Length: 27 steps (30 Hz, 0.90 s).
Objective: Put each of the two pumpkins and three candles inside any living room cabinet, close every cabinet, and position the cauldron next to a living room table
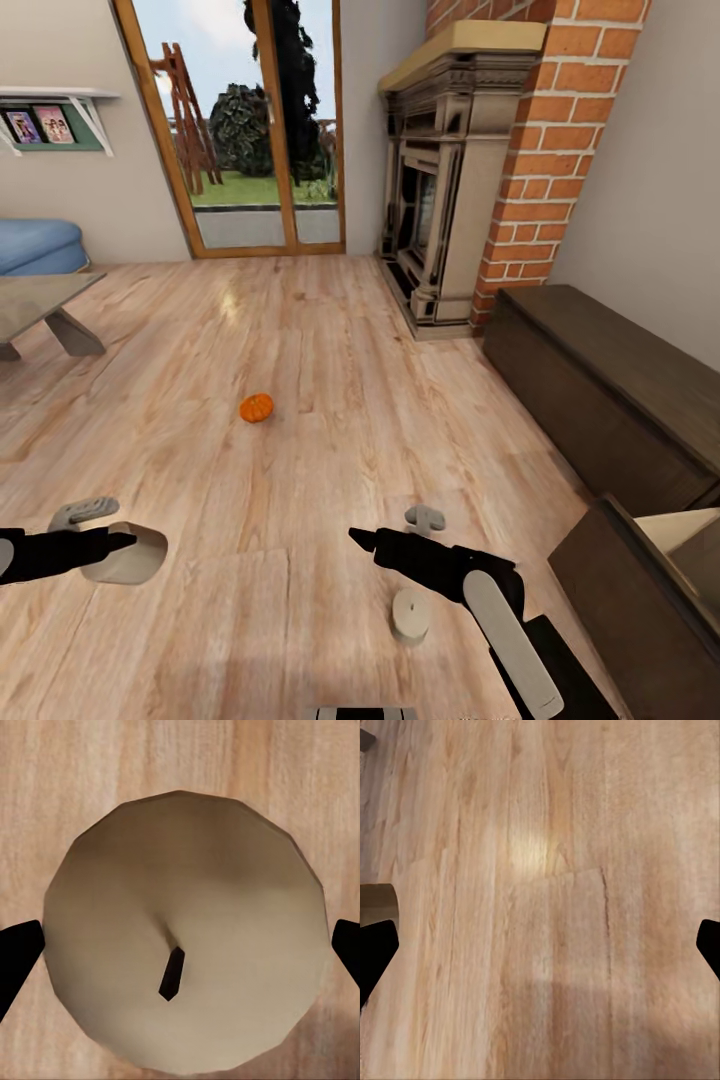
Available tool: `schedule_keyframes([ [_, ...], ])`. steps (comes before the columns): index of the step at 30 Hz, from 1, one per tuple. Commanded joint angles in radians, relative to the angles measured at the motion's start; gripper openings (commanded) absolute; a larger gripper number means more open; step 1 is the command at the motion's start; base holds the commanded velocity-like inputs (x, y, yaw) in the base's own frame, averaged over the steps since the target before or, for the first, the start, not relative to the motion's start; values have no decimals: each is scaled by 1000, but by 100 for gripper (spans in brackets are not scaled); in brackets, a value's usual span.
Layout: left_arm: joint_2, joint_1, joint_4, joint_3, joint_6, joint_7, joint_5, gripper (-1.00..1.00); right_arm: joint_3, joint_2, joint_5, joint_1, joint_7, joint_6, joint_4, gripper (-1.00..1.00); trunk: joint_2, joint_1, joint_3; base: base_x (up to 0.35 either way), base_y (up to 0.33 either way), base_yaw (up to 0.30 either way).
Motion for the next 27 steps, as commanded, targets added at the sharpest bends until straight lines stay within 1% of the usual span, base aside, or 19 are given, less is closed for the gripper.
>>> schedule_keyframes([
  [1,0,0,0,1,4,-4,-3,-100,1,-1,-10,-1,-10,2,-1,100,0,0,-1,0,280,-163],
  [8,0,2,0,1,4,-5,-2,-100,-1,0,-12,-1,-10,1,-1,100,0,0,-1,0,272,-247],
  [15,2,2,0,2,5,-6,1,-100,-1,-1,-12,-1,-10,1,0,100,0,0,-1,0,63,-278],
  [20,29,2,0,10,6,-10,4,-100,-1,-1,-12,-1,-10,1,0,100,0,0,-1,0,5,-280],
  [23,45,2,1,27,6,-10,6,-100,-1,-1,-12,-1,-10,1,1,100,0,-2,11,0,1,-280],
  [27,50,2,1,37,7,-10,6,-100,-1,0,-12,-1,-10,1,4,100,1,-3,26,0,0,-280],
])
